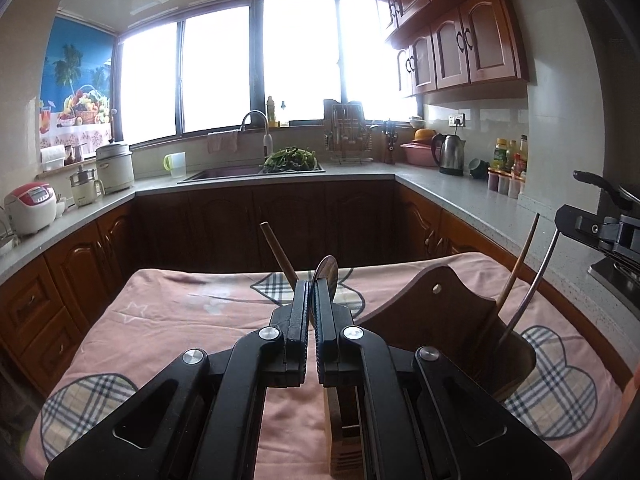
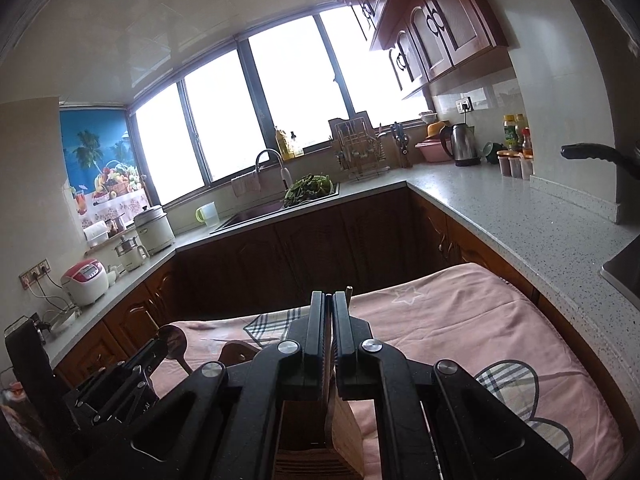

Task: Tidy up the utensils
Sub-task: 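Lower the spoon and chopstick into the holder and open both tools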

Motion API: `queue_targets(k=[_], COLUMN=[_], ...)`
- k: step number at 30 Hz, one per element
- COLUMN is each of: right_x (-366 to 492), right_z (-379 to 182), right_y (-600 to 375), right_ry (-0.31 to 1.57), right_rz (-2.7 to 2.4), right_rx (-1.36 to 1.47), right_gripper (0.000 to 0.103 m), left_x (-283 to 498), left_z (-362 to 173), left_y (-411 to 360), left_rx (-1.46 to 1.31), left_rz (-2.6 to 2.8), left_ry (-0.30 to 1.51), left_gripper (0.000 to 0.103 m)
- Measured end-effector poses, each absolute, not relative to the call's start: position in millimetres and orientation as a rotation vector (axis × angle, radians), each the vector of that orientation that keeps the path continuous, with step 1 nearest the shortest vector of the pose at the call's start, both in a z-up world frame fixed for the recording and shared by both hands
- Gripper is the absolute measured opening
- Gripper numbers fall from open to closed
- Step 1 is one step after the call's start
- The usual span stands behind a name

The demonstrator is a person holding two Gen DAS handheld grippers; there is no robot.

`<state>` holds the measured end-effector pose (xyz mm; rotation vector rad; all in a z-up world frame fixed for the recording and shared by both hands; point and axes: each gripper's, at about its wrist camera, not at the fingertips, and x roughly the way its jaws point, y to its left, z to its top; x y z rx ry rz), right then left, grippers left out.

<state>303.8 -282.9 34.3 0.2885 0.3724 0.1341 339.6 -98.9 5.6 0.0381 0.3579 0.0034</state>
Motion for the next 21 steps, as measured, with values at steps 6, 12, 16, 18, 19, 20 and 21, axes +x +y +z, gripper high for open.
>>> queue_targets(k=[6,12,16,18,19,20,21], right_x=[305.6,306.6,308.9,309.0,308.2,307.8,307.5], right_z=[30.0,32.1,31.0,29.7,29.9,29.4,29.0], right_y=[-289.5,-290.8,-291.7,-291.2,-291.0,-290.9,-291.2], right_ry=[0.389,0.4,0.41,0.416,0.415,0.416,0.418], right_rz=[0.121,0.124,0.13,0.134,0.134,0.134,0.136], right_rx=[0.309,0.314,0.322,0.323,0.323,0.324,0.326], right_gripper=[0.004,0.004,0.009,0.009,0.009,0.009,0.01], left_x=[339.7,341.6,340.6,339.9,339.3,339.2,338.4], left_z=[-0.4,3.3,5.2,5.9,6.7,7.9,8.5], left_y=[-103.1,-101.6,-101.6,-100.6,-100.8,-100.2,-100.2], left_rx=[0.055,0.049,0.05,0.049,0.05,0.05,0.05], left_rz=[-0.006,-0.02,-0.025,-0.027,-0.028,-0.031,-0.033], left_ry=[0.377,0.389,0.394,0.396,0.395,0.394,0.394], left_gripper=[0.003,0.003,0.003,0.004,0.004,0.005,0.008])
